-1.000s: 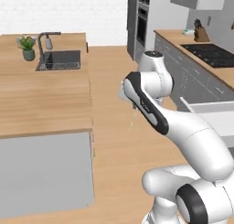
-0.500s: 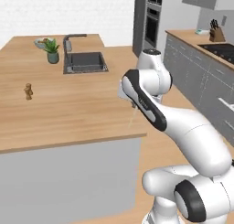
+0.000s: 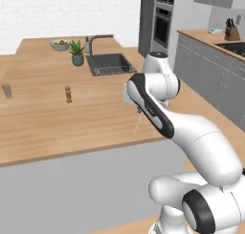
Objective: Take a straw from the drawer in front and place it inside the glass cup on the dining counter.
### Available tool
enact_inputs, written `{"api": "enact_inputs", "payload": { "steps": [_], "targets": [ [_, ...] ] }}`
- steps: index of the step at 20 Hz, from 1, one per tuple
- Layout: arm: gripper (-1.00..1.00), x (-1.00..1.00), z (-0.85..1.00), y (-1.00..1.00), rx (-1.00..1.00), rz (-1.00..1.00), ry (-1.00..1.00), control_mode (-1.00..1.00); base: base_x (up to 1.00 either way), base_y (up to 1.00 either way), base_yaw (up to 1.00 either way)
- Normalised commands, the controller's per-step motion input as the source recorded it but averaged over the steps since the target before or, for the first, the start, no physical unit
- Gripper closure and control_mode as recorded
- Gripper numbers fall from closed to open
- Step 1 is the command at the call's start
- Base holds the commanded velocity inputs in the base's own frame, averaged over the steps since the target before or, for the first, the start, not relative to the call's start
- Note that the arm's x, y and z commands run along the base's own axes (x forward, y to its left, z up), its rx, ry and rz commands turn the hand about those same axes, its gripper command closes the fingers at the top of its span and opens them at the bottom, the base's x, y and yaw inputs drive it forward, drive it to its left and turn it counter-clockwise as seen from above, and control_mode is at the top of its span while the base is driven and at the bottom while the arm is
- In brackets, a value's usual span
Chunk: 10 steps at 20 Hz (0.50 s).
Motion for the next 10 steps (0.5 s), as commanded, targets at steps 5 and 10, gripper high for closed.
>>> {"api": "enact_inputs", "payload": {
  "steps": [5,10],
  "targets": [
    [1.0,0.0,0.0,0.0,0.0,0.0,0.0,1.0,-0.13,1.0,-0.21],
    [1.0,0.0,0.0,0.0,0.0,0.0,0.0,1.0,-0.01,1.0,-0.23]
  ]
}}
